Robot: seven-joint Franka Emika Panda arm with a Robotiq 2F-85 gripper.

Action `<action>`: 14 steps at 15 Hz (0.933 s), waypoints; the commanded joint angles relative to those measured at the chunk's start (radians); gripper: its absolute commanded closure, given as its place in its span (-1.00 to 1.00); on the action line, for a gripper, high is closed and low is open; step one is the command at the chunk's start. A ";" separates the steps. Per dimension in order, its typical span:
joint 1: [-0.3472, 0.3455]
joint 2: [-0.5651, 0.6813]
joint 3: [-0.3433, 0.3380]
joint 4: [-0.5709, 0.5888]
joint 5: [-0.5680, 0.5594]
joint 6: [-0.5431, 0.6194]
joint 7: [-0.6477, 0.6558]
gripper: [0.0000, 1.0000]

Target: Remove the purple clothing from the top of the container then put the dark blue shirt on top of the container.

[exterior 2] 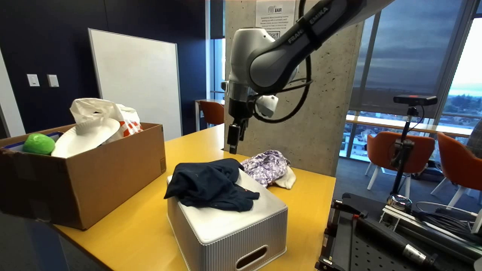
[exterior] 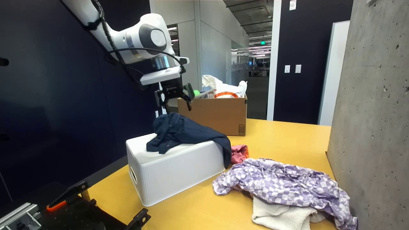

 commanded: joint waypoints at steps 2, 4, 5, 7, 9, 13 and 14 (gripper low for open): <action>0.058 -0.114 0.058 -0.221 0.015 0.052 0.097 -1.00; 0.082 -0.108 0.069 -0.254 0.000 0.077 0.139 -1.00; 0.090 -0.099 0.066 -0.261 -0.008 0.093 0.155 -1.00; 0.093 -0.081 0.064 -0.267 0.000 0.117 0.164 -1.00; 0.092 -0.051 0.053 -0.260 -0.007 0.126 0.170 -1.00; 0.079 0.021 0.041 -0.223 0.000 0.150 0.150 -1.00; 0.079 0.043 0.040 -0.211 -0.003 0.162 0.143 -1.00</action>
